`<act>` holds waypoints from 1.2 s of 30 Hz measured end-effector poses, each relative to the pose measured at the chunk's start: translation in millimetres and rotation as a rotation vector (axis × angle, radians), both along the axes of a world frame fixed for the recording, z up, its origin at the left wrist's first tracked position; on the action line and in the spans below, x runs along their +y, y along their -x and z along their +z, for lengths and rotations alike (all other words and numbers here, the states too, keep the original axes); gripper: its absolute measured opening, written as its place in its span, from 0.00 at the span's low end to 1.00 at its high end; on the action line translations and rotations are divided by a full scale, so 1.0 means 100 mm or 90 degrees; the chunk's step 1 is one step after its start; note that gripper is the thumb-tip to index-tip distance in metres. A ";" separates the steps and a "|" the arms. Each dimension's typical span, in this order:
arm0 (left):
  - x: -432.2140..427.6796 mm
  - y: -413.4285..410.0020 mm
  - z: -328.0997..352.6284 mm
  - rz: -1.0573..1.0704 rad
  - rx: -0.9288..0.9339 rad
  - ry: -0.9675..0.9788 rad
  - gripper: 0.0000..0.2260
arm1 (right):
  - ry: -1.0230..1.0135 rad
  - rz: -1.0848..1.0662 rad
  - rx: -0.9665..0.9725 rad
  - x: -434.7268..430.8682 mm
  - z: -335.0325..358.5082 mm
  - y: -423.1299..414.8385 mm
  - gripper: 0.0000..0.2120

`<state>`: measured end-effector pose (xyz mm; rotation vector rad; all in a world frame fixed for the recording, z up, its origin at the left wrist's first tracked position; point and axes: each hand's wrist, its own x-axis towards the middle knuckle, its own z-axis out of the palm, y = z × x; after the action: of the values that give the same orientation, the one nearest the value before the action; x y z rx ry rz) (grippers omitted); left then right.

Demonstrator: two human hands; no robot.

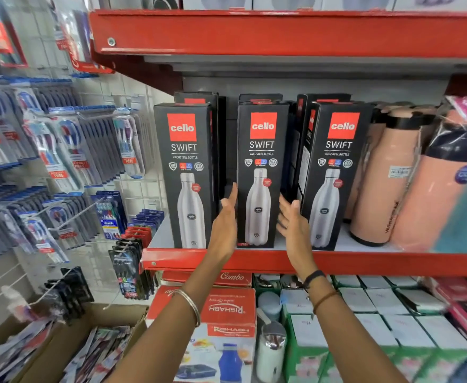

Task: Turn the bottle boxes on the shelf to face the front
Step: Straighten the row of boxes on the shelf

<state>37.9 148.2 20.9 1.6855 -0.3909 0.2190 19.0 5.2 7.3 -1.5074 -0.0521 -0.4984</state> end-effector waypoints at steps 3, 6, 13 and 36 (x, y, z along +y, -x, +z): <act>0.02 0.08 -0.02 -0.023 0.016 0.019 0.26 | 0.011 0.010 -0.003 -0.02 0.00 0.12 0.35; 0.04 0.20 -0.04 -0.034 0.015 0.017 0.25 | 0.017 0.010 -0.007 -0.02 -0.01 0.23 0.34; 0.07 0.27 -0.06 -0.007 0.008 0.018 0.28 | 0.071 0.033 -0.013 0.07 -0.05 0.34 0.18; -1.32 0.20 0.04 -0.094 0.029 0.061 0.31 | -0.045 -0.066 -0.042 -1.24 0.06 0.20 0.28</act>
<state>17.5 16.2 24.7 1.5573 -0.4610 0.0887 -1.0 -119.0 13.2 -1.4295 -0.0083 -0.6267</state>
